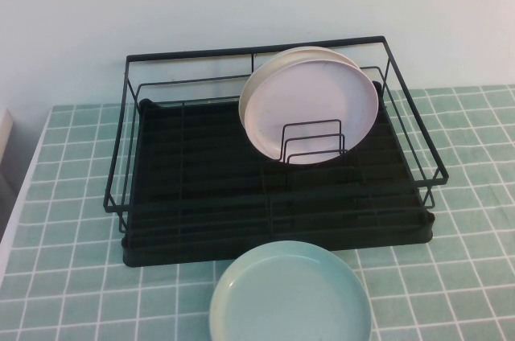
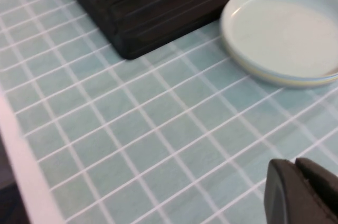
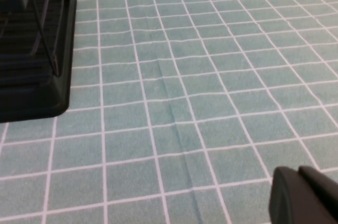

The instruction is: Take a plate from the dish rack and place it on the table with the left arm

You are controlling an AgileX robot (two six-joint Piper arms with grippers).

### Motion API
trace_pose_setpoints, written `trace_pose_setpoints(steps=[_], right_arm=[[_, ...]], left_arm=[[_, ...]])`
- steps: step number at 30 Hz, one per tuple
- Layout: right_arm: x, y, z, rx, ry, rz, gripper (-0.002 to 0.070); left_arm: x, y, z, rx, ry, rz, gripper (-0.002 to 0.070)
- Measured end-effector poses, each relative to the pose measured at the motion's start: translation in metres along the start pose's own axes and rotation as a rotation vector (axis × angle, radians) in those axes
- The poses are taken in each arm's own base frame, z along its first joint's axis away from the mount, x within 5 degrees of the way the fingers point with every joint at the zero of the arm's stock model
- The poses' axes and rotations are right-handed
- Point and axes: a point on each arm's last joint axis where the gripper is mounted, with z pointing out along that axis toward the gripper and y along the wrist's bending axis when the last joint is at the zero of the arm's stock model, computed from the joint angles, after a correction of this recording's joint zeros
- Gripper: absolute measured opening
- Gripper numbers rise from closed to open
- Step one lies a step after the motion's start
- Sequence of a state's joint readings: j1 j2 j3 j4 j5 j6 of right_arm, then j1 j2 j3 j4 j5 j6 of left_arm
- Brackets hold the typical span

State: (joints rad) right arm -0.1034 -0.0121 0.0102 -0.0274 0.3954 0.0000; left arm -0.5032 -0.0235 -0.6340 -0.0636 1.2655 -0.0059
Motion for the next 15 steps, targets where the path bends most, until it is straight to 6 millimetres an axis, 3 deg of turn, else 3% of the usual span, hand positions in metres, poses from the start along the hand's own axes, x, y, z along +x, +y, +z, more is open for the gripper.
trace_pose_setpoints(steps=[8,15], right_arm=[[0.0,0.0,0.0,0.0,0.0,0.0,-0.0002],[0.0,0.0,0.0,0.0,0.0,0.0,-0.0002]], left_arm=[[0.011,0.01,0.02,-0.092,0.075,-0.011,-0.0002],[0.009,0.014,0.035,-0.126,0.004,-0.081,-0.0002]])
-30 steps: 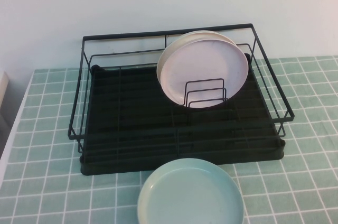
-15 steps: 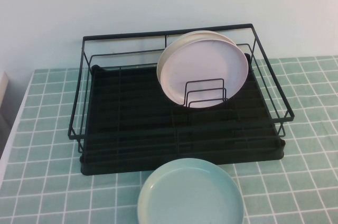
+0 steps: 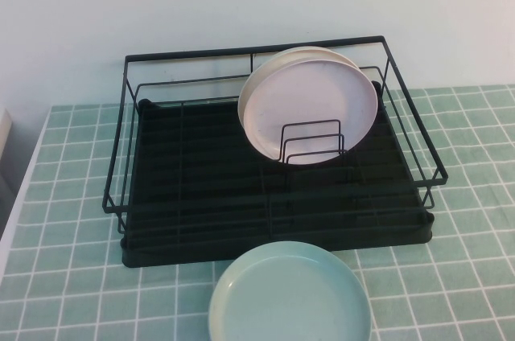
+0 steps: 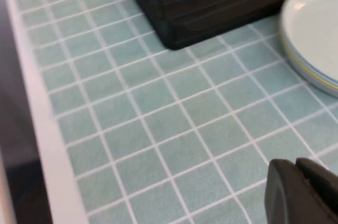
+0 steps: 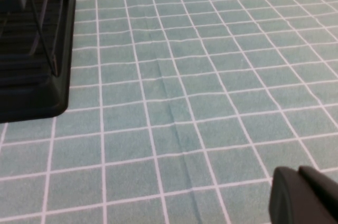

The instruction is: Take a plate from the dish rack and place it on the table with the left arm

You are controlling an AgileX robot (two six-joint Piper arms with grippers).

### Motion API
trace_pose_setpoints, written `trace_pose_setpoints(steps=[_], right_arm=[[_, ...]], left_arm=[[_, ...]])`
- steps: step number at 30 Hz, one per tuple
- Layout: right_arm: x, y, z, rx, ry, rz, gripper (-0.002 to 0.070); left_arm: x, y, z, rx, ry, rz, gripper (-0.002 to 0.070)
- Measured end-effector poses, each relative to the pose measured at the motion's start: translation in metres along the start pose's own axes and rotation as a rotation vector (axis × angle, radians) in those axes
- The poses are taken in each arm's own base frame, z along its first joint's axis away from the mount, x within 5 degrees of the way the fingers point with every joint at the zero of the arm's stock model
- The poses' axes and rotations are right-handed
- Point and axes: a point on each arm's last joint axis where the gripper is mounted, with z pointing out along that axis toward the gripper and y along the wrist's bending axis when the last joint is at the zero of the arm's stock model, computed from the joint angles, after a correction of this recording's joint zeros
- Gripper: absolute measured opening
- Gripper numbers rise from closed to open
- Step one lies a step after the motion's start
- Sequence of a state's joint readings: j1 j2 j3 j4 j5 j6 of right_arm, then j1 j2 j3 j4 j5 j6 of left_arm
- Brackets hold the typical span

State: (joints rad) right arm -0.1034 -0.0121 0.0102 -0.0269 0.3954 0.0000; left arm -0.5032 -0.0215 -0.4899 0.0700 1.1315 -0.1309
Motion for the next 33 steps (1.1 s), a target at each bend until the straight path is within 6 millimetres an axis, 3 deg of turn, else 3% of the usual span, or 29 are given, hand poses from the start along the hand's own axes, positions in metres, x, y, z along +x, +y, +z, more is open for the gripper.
trace_pose_setpoints(steps=[5,11,14,18,22,33], right_arm=[[0.0,0.0,0.0,0.0,0.0,0.0,-0.0002],[0.0,0.0,0.0,0.0,0.0,0.0,-0.0002],[0.0,0.0,0.0,0.0,0.0,0.0,-0.0002],[0.0,0.0,0.0,0.0,0.0,0.0,-0.0002],[0.0,0.0,0.0,0.0,0.0,0.0,-0.0002],[0.0,0.0,0.0,0.0,0.0,0.0,-0.0002]], left_arm=[[-0.007,0.004,0.003,-0.048,-0.03,-0.16,-0.0002],[-0.038,0.0,0.0,0.023,-0.364,-0.198,-0.0002],[-0.042,-0.003,0.01,0.066,-0.475,-0.186,-0.0002],[-0.022,-0.008,0.042,0.112,-0.406,-0.242,-0.0002],[0.004,-0.005,0.069,0.052,-0.298,-0.274,-0.0002],[0.045,0.01,0.1,-0.19,-0.243,-0.21,-0.0002]])
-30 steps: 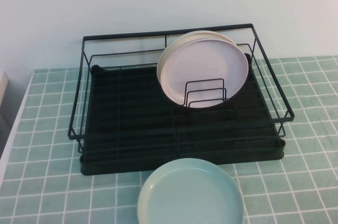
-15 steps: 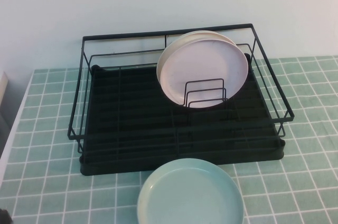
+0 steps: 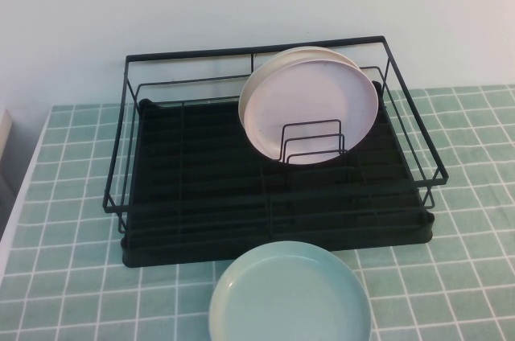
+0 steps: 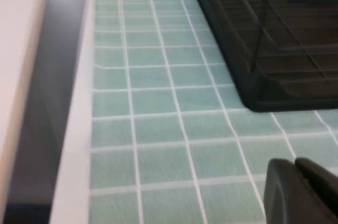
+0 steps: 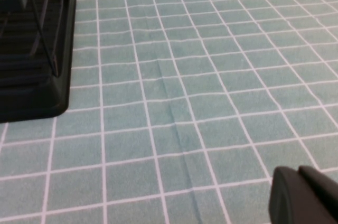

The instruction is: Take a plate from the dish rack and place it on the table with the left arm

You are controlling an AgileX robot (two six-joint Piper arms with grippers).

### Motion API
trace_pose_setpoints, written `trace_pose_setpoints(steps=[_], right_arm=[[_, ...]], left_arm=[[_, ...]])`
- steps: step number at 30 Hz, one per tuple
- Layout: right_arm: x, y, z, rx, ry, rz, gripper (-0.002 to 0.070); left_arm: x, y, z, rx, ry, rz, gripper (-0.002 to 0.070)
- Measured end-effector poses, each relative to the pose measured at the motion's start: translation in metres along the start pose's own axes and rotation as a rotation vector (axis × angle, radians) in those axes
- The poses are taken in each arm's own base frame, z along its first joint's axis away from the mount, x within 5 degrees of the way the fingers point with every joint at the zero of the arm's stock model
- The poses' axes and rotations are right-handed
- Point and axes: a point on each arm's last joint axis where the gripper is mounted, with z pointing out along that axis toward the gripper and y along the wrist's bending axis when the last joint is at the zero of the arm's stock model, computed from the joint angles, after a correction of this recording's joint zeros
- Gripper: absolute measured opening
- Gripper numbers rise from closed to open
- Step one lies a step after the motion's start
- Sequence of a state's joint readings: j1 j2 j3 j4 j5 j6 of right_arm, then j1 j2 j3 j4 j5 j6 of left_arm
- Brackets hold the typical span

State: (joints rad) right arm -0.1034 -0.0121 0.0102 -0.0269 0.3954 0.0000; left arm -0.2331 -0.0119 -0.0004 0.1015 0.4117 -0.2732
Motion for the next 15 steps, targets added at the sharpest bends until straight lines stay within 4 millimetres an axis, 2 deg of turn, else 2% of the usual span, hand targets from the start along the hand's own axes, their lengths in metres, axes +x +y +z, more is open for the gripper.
trace_pose_setpoints(steps=[9,15], right_arm=[[0.0,0.0,0.0,0.0,0.0,0.0,-0.0002],[0.0,0.0,0.0,0.0,0.0,0.0,-0.0002]], left_arm=[[-0.0022,0.0019,0.0009,-0.036,-0.051,0.073,-0.0003],[-0.0034,0.0061,0.0004,-0.12,-0.07,0.025,-0.0003]])
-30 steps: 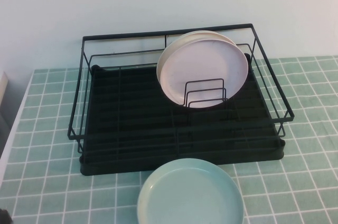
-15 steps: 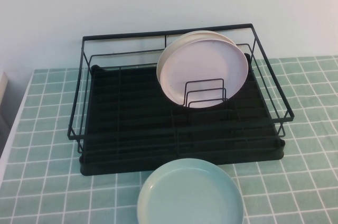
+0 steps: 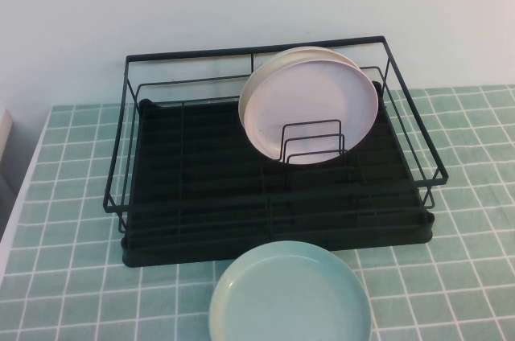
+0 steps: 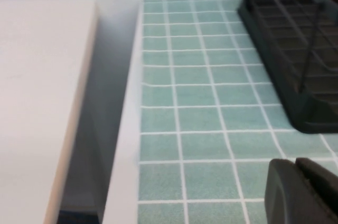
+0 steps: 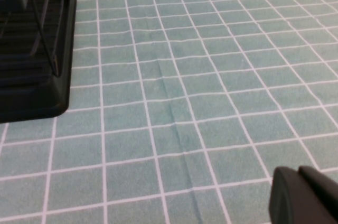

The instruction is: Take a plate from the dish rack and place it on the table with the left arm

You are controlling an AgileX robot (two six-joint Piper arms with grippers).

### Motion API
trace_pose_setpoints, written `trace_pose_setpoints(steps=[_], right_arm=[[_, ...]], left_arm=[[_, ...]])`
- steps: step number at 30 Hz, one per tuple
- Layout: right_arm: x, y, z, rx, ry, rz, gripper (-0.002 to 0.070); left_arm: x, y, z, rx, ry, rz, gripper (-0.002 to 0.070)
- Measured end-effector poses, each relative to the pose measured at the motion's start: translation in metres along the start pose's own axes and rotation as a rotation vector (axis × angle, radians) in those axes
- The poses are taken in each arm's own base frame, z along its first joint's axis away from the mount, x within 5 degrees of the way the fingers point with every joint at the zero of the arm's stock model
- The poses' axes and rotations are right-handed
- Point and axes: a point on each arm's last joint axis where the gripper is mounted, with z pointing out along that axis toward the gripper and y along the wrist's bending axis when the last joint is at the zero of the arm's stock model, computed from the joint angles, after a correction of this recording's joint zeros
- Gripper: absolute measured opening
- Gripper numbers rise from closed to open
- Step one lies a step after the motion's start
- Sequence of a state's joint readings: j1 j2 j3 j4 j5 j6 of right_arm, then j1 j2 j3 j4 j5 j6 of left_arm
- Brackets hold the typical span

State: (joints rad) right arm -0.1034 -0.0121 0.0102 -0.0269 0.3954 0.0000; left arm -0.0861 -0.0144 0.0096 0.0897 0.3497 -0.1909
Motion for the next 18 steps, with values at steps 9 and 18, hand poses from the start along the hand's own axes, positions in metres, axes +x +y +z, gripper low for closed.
trace_pose_setpoints(steps=[9,18], right_arm=[[0.0,0.0,0.0,0.0,0.0,0.0,-0.0002],[0.0,0.0,0.0,0.0,0.0,0.0,-0.0002]], left_arm=[[-0.0001,0.0017,0.0,-0.045,-0.008,-0.065,-0.0003],[-0.0001,0.0017,0.0,-0.044,-0.007,-0.06,-0.0003]])
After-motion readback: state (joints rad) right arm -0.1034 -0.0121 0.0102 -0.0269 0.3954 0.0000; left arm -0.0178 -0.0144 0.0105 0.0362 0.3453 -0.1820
